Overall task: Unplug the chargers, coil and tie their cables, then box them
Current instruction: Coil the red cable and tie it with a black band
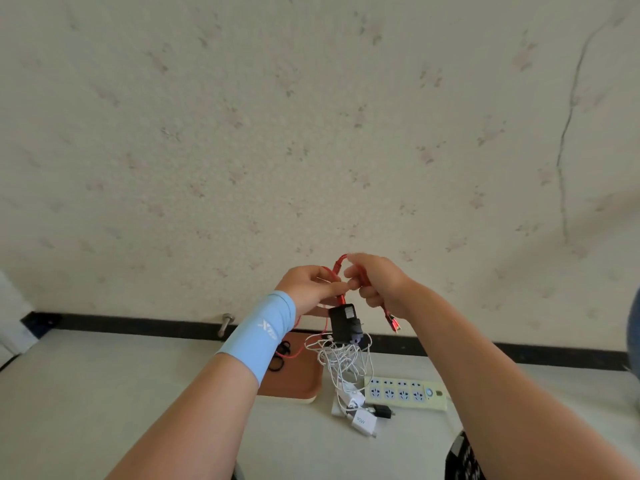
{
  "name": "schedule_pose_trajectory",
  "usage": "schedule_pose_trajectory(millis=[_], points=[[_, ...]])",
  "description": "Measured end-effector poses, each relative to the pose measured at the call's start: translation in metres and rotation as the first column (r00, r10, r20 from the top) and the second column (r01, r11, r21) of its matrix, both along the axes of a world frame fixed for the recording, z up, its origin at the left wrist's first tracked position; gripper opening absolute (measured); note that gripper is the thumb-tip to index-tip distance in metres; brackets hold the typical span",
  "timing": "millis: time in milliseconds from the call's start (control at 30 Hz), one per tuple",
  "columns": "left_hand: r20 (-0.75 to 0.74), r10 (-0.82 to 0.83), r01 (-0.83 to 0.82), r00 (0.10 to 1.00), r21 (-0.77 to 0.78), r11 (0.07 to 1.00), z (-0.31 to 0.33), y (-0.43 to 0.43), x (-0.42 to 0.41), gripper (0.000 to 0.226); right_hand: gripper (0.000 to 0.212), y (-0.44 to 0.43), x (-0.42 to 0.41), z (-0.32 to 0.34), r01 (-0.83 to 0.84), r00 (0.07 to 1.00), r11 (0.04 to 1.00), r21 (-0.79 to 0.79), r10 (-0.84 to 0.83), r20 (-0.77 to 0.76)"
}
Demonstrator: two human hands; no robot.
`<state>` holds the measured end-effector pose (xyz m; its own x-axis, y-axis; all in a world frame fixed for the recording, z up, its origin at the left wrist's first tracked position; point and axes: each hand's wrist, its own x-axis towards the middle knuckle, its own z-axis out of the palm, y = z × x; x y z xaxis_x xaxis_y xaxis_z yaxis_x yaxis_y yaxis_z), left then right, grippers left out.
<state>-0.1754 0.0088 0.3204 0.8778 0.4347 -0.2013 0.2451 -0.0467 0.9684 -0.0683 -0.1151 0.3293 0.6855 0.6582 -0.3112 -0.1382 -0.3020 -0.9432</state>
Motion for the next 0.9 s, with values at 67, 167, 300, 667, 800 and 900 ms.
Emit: schedule_pose_trajectory(millis=[67, 167, 300, 667, 800, 900], points=[[0.041, 0.041, -0.041, 0.998, 0.008, 0.999, 0.002, -0.002, -0.002, 0.02, 0.019, 0.0, -0.005, 0.004, -0.042, 0.999, 0.999, 0.028, 0.042, 0.01], [0.074, 0.058, -0.058, 0.996, 0.002, 0.998, 0.004, -0.005, -0.006, 0.017, 0.03, -0.002, -0.015, 0.007, -0.07, 0.992, 0.996, 0.055, 0.063, 0.108], [0.087, -0.004, -0.004, 0.996, 0.099, 0.995, 0.005, -0.013, -0.013, 0.014, 0.033, -0.006, -0.026, 0.008, -0.07, 0.967, 0.997, -0.012, 0.071, 0.243], [0.1, -0.176, 0.148, 0.979, 0.24, 0.959, 0.024, -0.008, -0.021, 0.019, 0.04, -0.003, -0.027, 0.012, 0.059, 0.87, 0.993, -0.106, 0.001, 0.493], [0.289, -0.052, -0.107, 0.956, 0.509, 0.854, 0.025, 0.005, -0.017, 0.033, 0.039, -0.012, -0.029, 0.022, -0.072, 0.919, 0.974, -0.216, 0.15, 0.366], [0.088, -0.306, 0.222, 0.948, 0.505, 0.834, 0.016, 0.004, -0.011, 0.063, 0.013, -0.017, -0.027, 0.023, -0.226, 0.968, 0.973, -0.056, 0.231, 0.103]])
